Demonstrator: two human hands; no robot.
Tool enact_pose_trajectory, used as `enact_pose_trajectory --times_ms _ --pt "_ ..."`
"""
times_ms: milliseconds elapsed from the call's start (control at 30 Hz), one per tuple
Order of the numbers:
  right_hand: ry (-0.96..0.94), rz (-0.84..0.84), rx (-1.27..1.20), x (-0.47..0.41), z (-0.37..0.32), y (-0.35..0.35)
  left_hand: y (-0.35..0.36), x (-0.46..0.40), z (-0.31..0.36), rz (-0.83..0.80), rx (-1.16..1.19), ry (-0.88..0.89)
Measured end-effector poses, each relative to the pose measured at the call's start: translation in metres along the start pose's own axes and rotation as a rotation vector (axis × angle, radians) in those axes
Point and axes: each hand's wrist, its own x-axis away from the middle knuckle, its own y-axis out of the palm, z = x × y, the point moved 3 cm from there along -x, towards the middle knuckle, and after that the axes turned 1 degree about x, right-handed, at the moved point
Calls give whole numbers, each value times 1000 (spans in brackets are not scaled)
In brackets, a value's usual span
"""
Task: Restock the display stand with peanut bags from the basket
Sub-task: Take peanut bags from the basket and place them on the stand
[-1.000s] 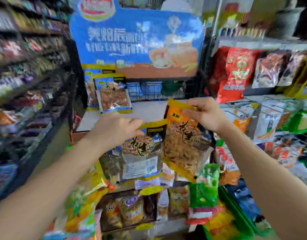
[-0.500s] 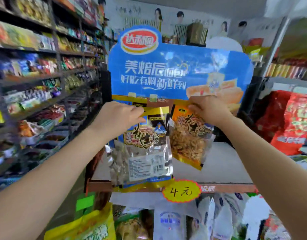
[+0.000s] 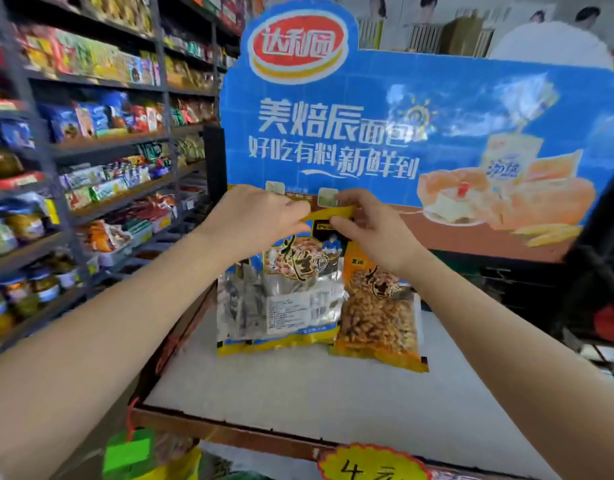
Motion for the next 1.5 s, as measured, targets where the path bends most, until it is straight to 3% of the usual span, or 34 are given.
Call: enact_pose_trajectory --times_ms 133,233,433,500,633,767,800,933,1100,1233,1367,1433,1500 --pt "22 34 8 4 -2 3 11 4 -5 -84 59 -29" --pt "103 146 64 17 1 -6 18 25 -19 -197 54 -203" --pt "122 570 10 38 -34 -39 39 57 -36 -461 145 -340" --pt "113 611 43 42 -51 -29 48 64 -35 -534 216 -346" --pt "180 385 341 48 -53 30 42 69 -33 -440 307 -320" --pt "421 -100 146 51 -29 85 20 54 -47 -248 302 -343" --pt "430 -95 110 50 -27 87 14 50 -50 -193 319 -337" --pt "334 186 -64 41 -25 57 -6 41 -50 -64 479 -283" --pt "180 -41 -175 32 -33 48 -19 36 -42 112 718 -406" --pt "159 348 -152 30 -32 29 -19 23 -38 233 746 -495" --pt "163 732 -166 37 -28 -16 4 38 -30 214 702 -685" --pt "120 884 -56 44 -29 -39 21 52 -5 50 895 -716" --pt "72 920 124 48 -31 -54 37 65 30 -288 1084 -713"
